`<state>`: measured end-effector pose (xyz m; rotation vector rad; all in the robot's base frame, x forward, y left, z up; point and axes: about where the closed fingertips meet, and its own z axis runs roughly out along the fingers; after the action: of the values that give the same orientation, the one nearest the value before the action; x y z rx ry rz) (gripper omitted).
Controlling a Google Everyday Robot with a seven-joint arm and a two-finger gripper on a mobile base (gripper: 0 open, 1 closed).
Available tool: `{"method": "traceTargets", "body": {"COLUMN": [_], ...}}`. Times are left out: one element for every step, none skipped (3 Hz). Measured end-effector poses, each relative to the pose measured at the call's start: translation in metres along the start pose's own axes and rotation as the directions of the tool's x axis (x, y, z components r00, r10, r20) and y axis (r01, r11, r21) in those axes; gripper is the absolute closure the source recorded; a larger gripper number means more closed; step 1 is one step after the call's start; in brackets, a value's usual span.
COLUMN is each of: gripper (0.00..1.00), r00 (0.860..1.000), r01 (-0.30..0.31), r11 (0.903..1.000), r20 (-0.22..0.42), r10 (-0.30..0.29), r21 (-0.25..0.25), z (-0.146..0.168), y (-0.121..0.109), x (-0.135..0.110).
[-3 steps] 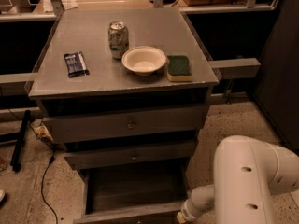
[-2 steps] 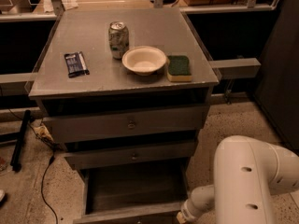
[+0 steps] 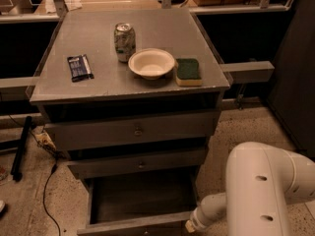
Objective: Close bottom drawer
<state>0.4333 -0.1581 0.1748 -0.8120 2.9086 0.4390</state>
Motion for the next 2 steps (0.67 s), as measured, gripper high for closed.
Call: {"method": "traceTargets", "body": {"gripper": [1.00,1.00], "r00": [1.000,0.999], "r01": [-0.002,-0.005], "r11": [1.0000,1.0000], "r20": [0.024,0.037], "r10": [0.002,0.005], "r21": [0.004,0.005], "z": [-0.0035,-0.0069], "y": [-0.0001,0.0008], "x": [-0.0091,-0.0125]}}
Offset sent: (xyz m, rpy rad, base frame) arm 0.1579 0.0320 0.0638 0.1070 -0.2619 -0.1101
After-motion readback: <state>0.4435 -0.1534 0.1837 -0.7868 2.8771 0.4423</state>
